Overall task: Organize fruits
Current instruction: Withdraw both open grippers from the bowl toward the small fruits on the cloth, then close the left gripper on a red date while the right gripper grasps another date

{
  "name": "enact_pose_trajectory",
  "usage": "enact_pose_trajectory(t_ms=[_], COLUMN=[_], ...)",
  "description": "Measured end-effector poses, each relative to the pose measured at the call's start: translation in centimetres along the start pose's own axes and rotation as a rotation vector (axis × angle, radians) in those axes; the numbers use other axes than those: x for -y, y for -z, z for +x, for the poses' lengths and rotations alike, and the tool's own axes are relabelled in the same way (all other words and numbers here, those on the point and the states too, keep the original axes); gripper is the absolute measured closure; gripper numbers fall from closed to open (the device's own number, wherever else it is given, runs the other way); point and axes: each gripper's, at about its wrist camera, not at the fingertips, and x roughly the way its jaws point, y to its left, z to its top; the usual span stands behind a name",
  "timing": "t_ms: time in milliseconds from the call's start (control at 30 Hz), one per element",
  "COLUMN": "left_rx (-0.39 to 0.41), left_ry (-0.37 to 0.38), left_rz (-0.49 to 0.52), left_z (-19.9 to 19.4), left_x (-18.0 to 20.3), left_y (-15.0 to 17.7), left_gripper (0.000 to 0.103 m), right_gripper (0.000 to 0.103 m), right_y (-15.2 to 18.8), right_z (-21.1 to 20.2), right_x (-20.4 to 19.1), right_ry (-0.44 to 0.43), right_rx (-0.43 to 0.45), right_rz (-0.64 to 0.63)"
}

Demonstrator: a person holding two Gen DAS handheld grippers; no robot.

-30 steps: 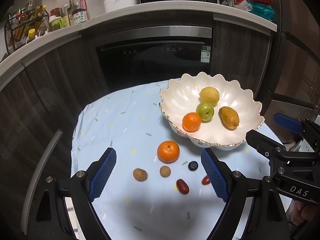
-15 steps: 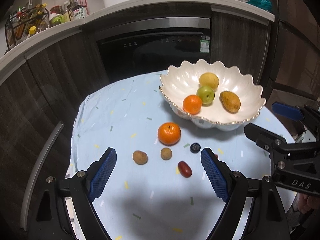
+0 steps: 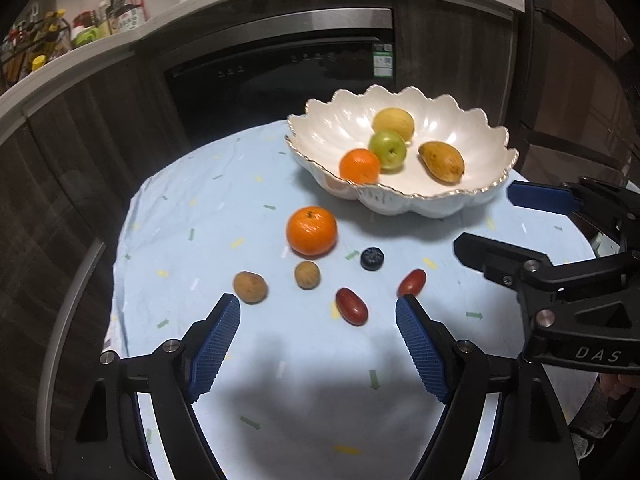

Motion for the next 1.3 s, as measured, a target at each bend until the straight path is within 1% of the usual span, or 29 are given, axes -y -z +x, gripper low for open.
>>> enact_pose_trajectory(t_ms=[167, 300, 367, 500, 567, 700, 800, 1000, 1133, 1300], left_rx=[-0.023, -0.026, -0.026, -0.028, -0.030, -0.036, -0.042, -0.045, -0.060, -0.056], left_ry=[0.007, 0.018, 0.024, 0.045, 0.049, 0.057, 0.062, 0.076, 0.080, 0.085], left_rz=[0.010, 0.014, 0.011, 0.004, 0.007, 0.023, 0.027, 0.045, 0.051, 0.044], left_z=[1.3, 2.2, 2.6, 3.5, 3.9, 4.7, 5.4, 6.2, 6.7, 6.9], left_x=[0.4, 0.5, 0.6, 0.5, 0.6, 0.7, 0.8, 1.1, 1.2, 1.0], left_y=[0.4, 0.6, 0.7, 1.0, 1.1, 1.1, 1.0, 0.8, 0.7, 0.8], left_gripper=[0.027, 0.029, 0.029, 0.031, 0.033, 0.039, 0.046, 0.052, 0.053, 0.053], right_gripper=[0.031, 0.032, 0.034, 0.035, 0.038, 0.041, 0.042, 0.044, 0.046, 0.046], right_y=[0.5, 0.6, 0.6, 0.5, 0.5, 0.6, 0.6, 0.6, 0.6, 0.4], right_z=[1.1, 1.9, 2.4, 3.3, 3.9, 4.9, 5.4, 6.2, 6.6, 6.9], right_x=[-0.2, -0.2, -0.3, -0.5, -0.4, -0.4, -0.5, -0.6, -0.7, -0.8], right_ry=[-0.027, -0.050, -0.063, -0.083, -0.100, -0.132, -0.144, -0.165, -0.171, -0.174], right_rx=[-0.031, -0.054, -0.065, -0.087, -0.105, -0.138, -0.153, -0.183, -0.206, -0.218], right_rz=[-0.026, -0.033, -0.041, -0.060, -0.063, -0.071, -0.075, -0.080, -0.087, -0.093])
